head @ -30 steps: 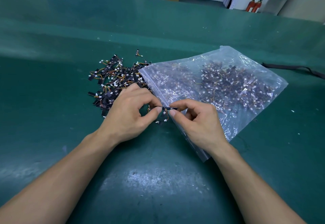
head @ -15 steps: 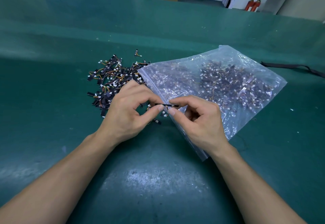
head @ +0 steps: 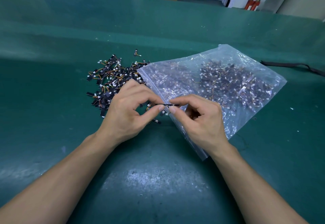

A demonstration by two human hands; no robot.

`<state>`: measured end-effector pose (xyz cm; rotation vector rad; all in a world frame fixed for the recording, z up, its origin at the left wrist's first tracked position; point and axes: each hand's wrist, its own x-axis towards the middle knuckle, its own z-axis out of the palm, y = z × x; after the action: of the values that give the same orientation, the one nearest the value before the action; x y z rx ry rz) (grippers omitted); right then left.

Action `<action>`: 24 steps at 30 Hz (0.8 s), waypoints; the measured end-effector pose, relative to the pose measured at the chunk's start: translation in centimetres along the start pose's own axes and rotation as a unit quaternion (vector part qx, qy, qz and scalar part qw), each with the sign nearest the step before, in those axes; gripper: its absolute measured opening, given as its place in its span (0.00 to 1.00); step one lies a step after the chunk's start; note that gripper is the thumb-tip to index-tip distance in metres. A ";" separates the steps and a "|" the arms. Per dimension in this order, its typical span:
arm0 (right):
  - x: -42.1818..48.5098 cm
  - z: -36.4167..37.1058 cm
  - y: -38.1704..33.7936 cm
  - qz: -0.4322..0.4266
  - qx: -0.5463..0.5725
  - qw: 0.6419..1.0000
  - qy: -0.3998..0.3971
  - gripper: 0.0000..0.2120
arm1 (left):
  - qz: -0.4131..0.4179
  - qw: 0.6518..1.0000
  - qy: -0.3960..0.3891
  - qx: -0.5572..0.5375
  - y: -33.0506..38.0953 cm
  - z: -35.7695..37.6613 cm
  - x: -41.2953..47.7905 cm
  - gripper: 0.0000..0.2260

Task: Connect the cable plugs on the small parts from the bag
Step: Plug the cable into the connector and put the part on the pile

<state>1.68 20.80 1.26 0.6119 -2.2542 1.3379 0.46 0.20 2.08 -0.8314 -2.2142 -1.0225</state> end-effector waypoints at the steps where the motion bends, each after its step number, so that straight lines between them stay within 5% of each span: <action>1: 0.0 0.0 -0.1 0.007 0.001 1.000 0.002 0.04 | 0.000 1.000 0.002 0.001 0.0 0.0 0.0 0.02; 24: 0.1 0.1 -0.1 0.026 0.002 0.999 -0.029 0.05 | -0.016 1.000 -0.018 -0.014 0.1 -0.2 0.0 0.04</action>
<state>1.66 20.68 1.40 0.6038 -2.3300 1.3662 0.60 0.11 2.18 -0.8345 -2.2560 -1.0629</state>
